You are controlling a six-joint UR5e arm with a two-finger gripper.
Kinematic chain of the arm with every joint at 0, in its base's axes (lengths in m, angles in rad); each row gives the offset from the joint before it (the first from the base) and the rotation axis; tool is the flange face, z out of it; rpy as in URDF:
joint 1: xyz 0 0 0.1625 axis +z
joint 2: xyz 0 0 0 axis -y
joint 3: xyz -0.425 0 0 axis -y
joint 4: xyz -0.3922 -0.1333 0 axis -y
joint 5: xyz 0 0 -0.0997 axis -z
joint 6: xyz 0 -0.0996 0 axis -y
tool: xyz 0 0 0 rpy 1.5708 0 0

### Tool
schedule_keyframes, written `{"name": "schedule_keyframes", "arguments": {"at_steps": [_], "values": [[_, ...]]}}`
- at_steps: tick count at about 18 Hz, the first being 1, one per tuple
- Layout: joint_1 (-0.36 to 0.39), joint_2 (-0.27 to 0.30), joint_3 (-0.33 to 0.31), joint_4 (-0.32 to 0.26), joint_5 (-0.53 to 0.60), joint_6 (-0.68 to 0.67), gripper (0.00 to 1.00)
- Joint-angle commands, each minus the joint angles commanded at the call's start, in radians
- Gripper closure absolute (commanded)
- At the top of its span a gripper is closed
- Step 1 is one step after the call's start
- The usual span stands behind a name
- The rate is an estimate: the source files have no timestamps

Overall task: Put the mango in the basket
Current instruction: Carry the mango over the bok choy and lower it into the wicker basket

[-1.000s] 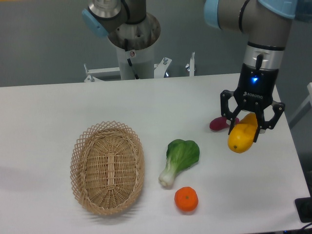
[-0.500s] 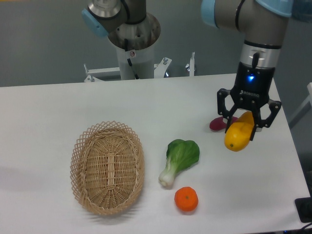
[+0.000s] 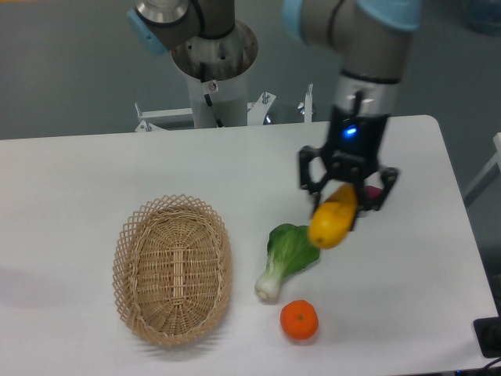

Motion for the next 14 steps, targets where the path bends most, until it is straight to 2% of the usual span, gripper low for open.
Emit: {"name": "schedule_keyframes", "arguments": {"at_steps": [2,4,7,10,14], "values": [[-0.071,-0.014,-0.021,0.006,0.069,-0.063,0.65],[-0.124,-0.021,-0.034,0.018,0.093,-0.106,0.65],[-0.178,-0.040,-0.063,0.026,0.097,-0.161,0.65],[-0.244,-0.055,-0.101,0.028,0.161,-0.169,0.65],[-0.312,-0.092,-0.129,0.070,0.234,-0.196,0.65]]}}
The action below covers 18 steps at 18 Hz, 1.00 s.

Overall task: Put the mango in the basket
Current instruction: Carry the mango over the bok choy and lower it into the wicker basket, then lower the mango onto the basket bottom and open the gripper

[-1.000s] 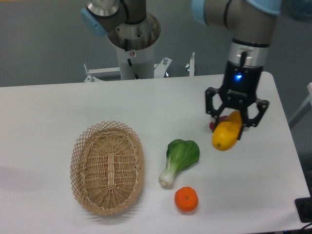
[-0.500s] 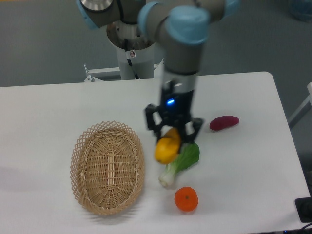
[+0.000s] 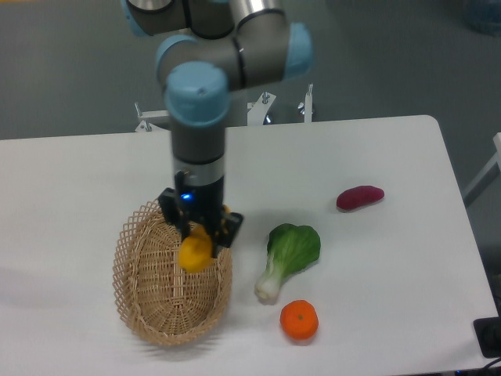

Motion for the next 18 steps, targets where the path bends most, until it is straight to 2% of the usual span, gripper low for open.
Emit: {"name": "schedule_keyframes", "arguments": {"at_steps": [5,10,18], "values": [[-0.028,-0.046,-0.032,0.012,0.006,-0.014,0.65],[-0.060,-0.106,-0.032,0.012,0.012,-0.006,0.65],[-0.084,-0.153,-0.032,0.012,0.012,-0.003,0.65]]}}
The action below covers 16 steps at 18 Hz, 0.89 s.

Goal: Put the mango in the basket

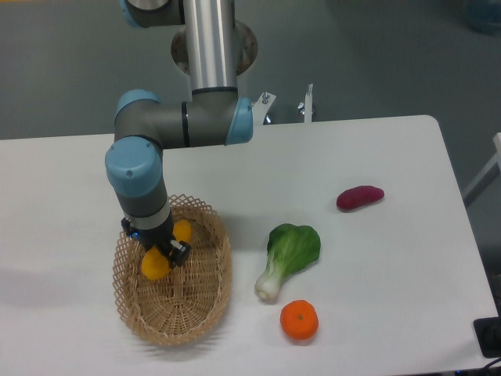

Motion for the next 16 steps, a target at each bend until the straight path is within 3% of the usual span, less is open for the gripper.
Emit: {"name": "schedule_keyframes", "arguments": {"at_steps": [4,7,10,16], "values": [[-0.005,-0.008,0.002,0.006,-0.002,0.000,0.64],[-0.005,-0.009,0.002,0.006,-0.002,0.002,0.51],[-0.005,-0.003,0.009,0.008,0.002,0.037,0.00],[0.014,0.043,0.060,0.031,0.003,0.029,0.00]]}}
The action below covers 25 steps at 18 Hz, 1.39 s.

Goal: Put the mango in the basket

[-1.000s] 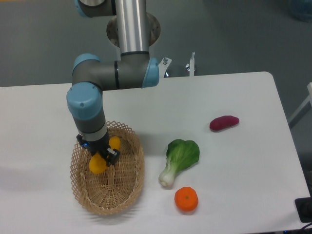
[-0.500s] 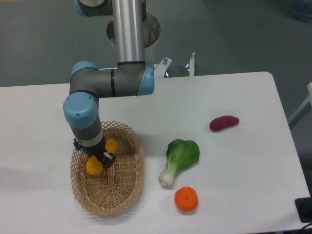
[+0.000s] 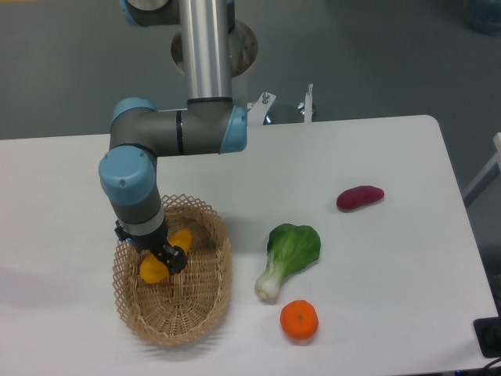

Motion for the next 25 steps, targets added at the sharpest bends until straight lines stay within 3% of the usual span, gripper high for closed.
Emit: {"name": "schedule_keyframes", "arguments": {"at_steps": [5,8,10,19,25], "values": [[0.092,0.026,0.120,-0.011,0.000,0.002,0.00],[0.162,0.052,0.155,-0.024,-0.005,0.017,0.00],[0.219,0.068,0.175,-0.063,-0.008,0.053,0.00],[0.481,0.103,0.272,-0.306,-0.107,0.449,0.00],[0.635,0.121,0.281,-0.426,-0.118,0.794,0.00]]}}
